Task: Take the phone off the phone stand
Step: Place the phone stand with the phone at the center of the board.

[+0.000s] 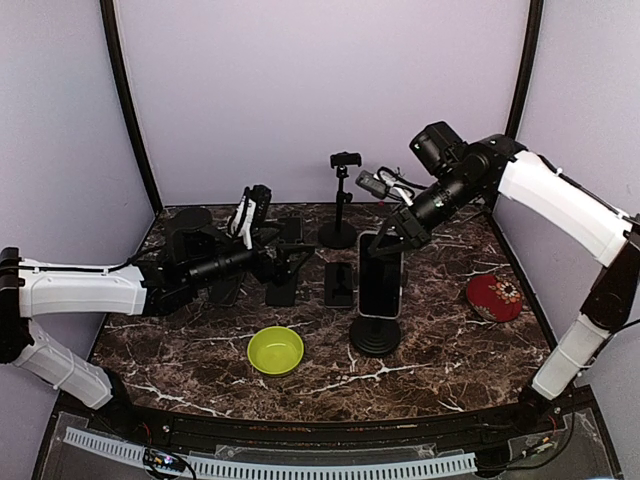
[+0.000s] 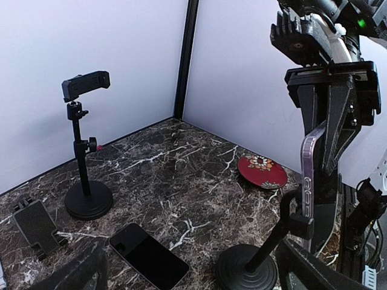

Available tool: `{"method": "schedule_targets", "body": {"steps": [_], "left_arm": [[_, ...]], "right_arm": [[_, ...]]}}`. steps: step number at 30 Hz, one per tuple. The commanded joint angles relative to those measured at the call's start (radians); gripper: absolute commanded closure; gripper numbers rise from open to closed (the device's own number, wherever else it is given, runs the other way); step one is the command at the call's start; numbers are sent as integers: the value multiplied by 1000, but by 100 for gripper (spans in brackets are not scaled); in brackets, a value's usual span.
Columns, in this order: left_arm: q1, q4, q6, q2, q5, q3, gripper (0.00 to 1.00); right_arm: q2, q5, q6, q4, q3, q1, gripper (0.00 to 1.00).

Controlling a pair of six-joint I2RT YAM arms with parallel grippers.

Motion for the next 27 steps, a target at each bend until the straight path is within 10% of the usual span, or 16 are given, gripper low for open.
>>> {"method": "schedule_targets", "body": {"steps": [1, 14, 27], "left_arm": [[-5, 63, 26, -56, 26, -45, 1], [-5, 41, 27, -46, 37, -27, 1], [-5, 31, 7, -24, 45, 15, 1]], "right_arm": [[51, -46, -55, 3, 95, 49, 100], [108, -28, -93, -20, 114, 91, 98], [17, 29, -16, 89, -13, 88, 46]]}}
